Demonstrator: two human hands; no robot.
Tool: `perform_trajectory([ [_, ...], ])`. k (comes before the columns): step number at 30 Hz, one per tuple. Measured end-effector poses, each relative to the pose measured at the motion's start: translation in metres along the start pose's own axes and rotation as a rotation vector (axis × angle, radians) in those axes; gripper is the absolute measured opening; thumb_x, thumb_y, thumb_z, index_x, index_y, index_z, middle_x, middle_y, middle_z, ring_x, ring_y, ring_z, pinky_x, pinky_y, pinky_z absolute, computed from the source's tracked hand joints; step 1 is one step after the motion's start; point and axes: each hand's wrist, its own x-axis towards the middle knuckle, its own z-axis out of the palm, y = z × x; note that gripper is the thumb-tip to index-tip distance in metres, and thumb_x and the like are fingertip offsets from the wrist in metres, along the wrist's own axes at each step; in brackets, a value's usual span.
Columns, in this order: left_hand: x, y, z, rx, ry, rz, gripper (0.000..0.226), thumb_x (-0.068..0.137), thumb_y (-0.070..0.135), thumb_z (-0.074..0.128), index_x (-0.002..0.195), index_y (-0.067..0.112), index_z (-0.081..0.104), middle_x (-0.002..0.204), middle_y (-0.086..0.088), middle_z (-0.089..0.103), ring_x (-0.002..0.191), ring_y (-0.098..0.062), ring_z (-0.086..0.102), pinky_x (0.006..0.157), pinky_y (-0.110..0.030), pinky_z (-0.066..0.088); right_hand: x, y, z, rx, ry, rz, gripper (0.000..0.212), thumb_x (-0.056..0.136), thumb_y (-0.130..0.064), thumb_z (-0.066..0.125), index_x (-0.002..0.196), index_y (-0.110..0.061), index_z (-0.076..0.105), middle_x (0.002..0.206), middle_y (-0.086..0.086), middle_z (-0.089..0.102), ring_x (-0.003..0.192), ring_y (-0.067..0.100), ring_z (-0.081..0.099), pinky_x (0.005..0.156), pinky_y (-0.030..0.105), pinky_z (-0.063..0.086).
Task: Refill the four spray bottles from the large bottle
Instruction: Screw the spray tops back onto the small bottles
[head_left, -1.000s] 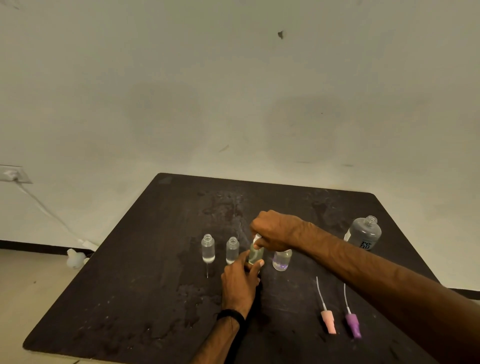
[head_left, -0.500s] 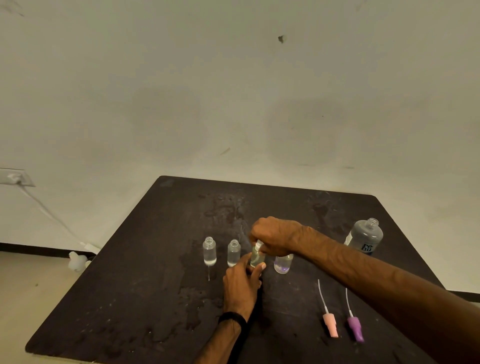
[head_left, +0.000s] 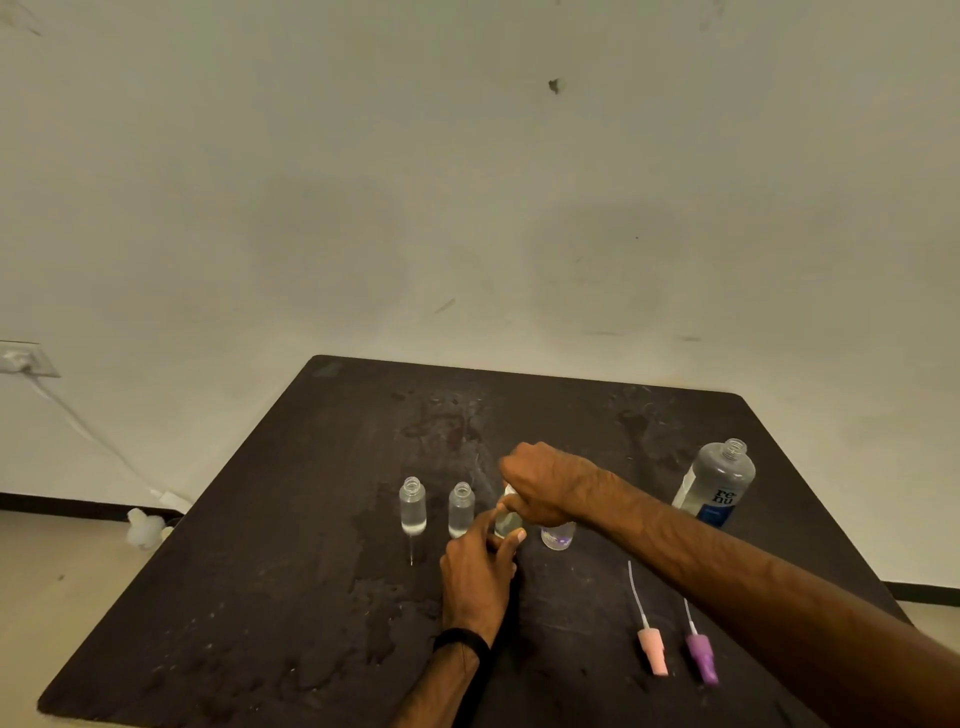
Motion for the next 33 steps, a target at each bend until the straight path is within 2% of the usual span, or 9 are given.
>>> perform_trajectory([
  [3,-0.001,0.001,0.001,-0.001,-0.002,-0.008,0.033,0.093,0.040,0.068,0.124,0.029,0.066,0.075,0.008,0.072,0.064,0.004,0.068,0.063,-0.006,0.047,-0.001,-0.001,0.004,0.007,0.027,0.009,0.030,0.096,-0.032,0.057,0.104,-0.003,0.060,0.108,0.016,0.063,0.091,0.028,0.063,0.076,0.035,0.051],
  [7,-0.001,0.000,0.002,0.002,-0.016,-0.027,0.042,0.090,0.042,0.071,0.130,0.031,0.063,0.073,0.011,0.072,0.068,0.002,0.069,0.077,-0.022,0.057,-0.003,0.003,0.003,0.001,0.028,0.004,0.029,0.095,-0.032,0.061,0.104,-0.005,0.062,0.106,0.014,0.064,0.091,0.026,0.063,0.078,0.035,0.053],
  [11,-0.003,0.001,-0.003,0.026,0.012,-0.046,0.056,0.088,0.044,0.073,0.138,0.024,0.058,0.073,0.016,0.070,0.069,0.007,0.064,0.062,-0.004,0.041,-0.002,0.012,0.006,-0.029,0.027,0.022,0.029,0.093,-0.033,0.063,0.104,-0.006,0.064,0.103,0.012,0.066,0.088,0.024,0.064,0.075,0.032,0.053],
  [19,-0.009,-0.004,-0.024,0.081,0.058,-0.021,0.043,0.086,0.048,0.074,0.121,0.025,0.068,0.070,0.018,0.066,0.069,0.009,0.062,0.070,-0.008,0.045,-0.009,0.025,0.008,0.044,0.069,0.046,0.049,0.090,-0.055,0.057,0.116,-0.013,0.056,0.110,0.007,0.062,0.095,0.021,0.059,0.083,0.034,0.052],
  [22,-0.007,-0.010,-0.030,0.096,0.115,-0.003,0.034,0.083,0.049,0.076,0.110,0.027,0.072,0.071,0.017,0.069,0.069,0.006,0.065,0.071,-0.021,0.054,-0.040,0.031,-0.011,0.152,0.283,0.091,0.048,0.091,-0.059,0.053,0.116,-0.018,0.057,0.105,-0.001,0.061,0.092,0.014,0.057,0.081,0.030,0.050],
  [24,-0.007,-0.017,-0.034,0.091,0.143,-0.006,0.027,0.084,0.049,0.075,0.102,0.029,0.073,0.071,0.016,0.071,0.068,0.001,0.068,0.075,-0.035,0.059,-0.077,0.037,-0.018,0.269,0.456,0.162,0.037,0.092,-0.057,0.052,0.107,-0.025,0.059,0.091,-0.011,0.059,0.080,0.005,0.055,0.072,0.023,0.046],
  [26,-0.009,-0.024,-0.036,0.075,0.146,-0.004,0.021,0.086,0.048,0.073,0.100,0.031,0.072,0.074,0.016,0.073,0.068,0.000,0.070,0.075,-0.038,0.060,-0.119,0.043,-0.006,0.367,0.508,0.291,0.023,0.091,-0.052,0.056,0.093,-0.030,0.059,0.076,-0.014,0.056,0.070,0.002,0.053,0.064,0.019,0.042],
  [29,-0.014,-0.031,-0.041,0.075,0.146,-0.001,0.018,0.087,0.045,0.073,0.100,0.033,0.070,0.076,0.015,0.073,0.068,0.000,0.070,0.075,-0.039,0.061,-0.172,0.047,0.042,0.539,0.310,0.527,0.013,0.090,-0.044,0.063,0.087,-0.033,0.057,0.074,-0.010,0.060,0.070,0.002,0.057,0.063,0.016,0.040],
  [33,-0.018,-0.035,-0.047,0.069,0.159,-0.005,0.028,0.086,0.043,0.074,0.110,0.030,0.066,0.074,0.014,0.073,0.069,-0.003,0.071,0.077,-0.038,0.060,-0.213,0.043,0.100,0.692,0.095,0.606,0.011,0.090,-0.038,0.065,0.091,-0.031,0.056,0.083,-0.005,0.065,0.076,0.004,0.062,0.069,0.015,0.050],
])
